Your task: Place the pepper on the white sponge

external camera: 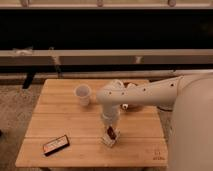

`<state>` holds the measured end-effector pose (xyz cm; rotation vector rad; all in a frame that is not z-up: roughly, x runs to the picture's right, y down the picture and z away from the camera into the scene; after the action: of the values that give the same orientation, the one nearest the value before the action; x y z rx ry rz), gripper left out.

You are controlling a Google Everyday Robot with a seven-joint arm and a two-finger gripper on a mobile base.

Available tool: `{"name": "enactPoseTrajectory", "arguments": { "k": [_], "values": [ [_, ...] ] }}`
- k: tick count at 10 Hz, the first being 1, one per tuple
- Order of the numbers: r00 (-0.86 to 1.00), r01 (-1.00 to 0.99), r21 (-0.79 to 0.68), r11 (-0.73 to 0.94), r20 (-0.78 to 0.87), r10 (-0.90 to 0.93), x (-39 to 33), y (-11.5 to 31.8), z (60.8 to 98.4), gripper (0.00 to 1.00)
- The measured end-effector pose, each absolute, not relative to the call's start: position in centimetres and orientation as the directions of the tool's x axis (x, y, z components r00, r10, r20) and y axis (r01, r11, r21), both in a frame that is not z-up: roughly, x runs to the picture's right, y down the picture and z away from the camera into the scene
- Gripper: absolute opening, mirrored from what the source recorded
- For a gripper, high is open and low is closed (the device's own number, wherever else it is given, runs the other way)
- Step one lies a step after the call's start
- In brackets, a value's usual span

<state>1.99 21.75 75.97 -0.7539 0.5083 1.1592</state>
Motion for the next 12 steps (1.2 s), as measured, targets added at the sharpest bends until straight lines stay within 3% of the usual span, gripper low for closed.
{"name": "enactPoseTrajectory", "arguments": {
  "k": [5, 12],
  "values": [
    [0.301, -0.954, -0.23, 0.195, -0.741, 0.601, 2.8, 22.7, 76.8, 0.65],
    [0.271, -0.962, -0.201, 0.184, -0.755, 0.597, 3.4, 23.0, 77.3, 0.66]
  ]
}}
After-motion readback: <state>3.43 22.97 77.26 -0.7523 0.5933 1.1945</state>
